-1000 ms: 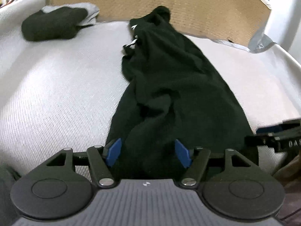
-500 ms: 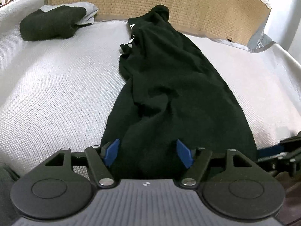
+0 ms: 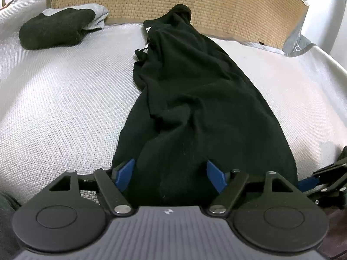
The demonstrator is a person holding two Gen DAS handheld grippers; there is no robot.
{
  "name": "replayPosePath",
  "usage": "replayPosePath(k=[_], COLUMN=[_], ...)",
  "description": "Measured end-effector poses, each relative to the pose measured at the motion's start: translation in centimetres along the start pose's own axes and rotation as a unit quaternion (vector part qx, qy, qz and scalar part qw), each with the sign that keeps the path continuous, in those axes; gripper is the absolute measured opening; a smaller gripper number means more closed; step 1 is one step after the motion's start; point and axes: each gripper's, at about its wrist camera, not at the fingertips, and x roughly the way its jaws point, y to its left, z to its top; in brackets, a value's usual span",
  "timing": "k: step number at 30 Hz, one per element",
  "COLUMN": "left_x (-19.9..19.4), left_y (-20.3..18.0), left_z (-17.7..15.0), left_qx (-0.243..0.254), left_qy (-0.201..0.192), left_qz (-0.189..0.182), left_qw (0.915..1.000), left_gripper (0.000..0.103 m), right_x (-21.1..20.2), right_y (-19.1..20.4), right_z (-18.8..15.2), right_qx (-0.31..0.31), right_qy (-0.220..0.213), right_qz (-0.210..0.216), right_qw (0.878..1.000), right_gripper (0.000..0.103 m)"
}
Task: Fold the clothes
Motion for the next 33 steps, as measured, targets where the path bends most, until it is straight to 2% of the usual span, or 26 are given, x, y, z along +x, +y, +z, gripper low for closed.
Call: replayPosePath(k=[4,8,12,18,20,24,26,28,31,33], left_x=[0.0,0.0,-0.1,-0.2,-0.2,-0.1,-0.1,-0.3,-0.8,-1.7], left_y=[-0.3,0.1,0.6,0.7,0.6,0.4,0.5,0.7,1.1,1.6], left_z=[0.0,0.1,0.0,0.0,0.0,0.1,0.2,0.2,0.2,0.4], left_qx=[0.014,-0.001,-0.014,-0.011,-0.009,-0.003,-0.006,-0.008,-0.013,-0.015], left_qy=[0.002,0.001,-0.001,0.0,0.001,0.002,0.001,-0.001,-0.009,-0.021], left_qz=[0.002,-0.007,-0.017,-0.019,-0.018,-0.014,-0.014,-0.012,0.008,-0.001], left_qw=[0.9999,1.0,0.9998,0.9998,0.9998,0.9999,0.9999,0.9999,0.9998,0.9997], left_gripper=[0.079,0.079,0.079,0.08,0.08,0.08,0.08,0.08,0.079,0.079], right_x=[0.9,1.8,2.2,2.7,2.7,2.0,1.9,1.6,0.5,-0.5], right_y=[0.4,0.1,0.6,0.8,0.7,-0.6,-0.5,0.4,0.7,0.5], right_z=[-0.1,-0.1,-0.3,-0.6,-0.5,-0.3,-0.4,-0.4,0.3,0.7], right_qx=[-0.022,-0.008,-0.029,-0.034,-0.031,0.007,0.004,-0.012,-0.001,0.016], right_qy=[0.036,0.039,0.046,0.057,0.055,0.033,0.023,0.005,-0.028,-0.047], right_qz=[0.0,0.005,0.004,0.012,0.009,-0.024,-0.027,-0.009,0.043,0.073], right_qw=[0.999,0.999,0.999,0.998,0.998,0.999,0.999,1.0,0.999,0.996], right_gripper=[0.073,0.073,0.08,0.079,0.074,0.022,0.019,0.014,0.013,0.013])
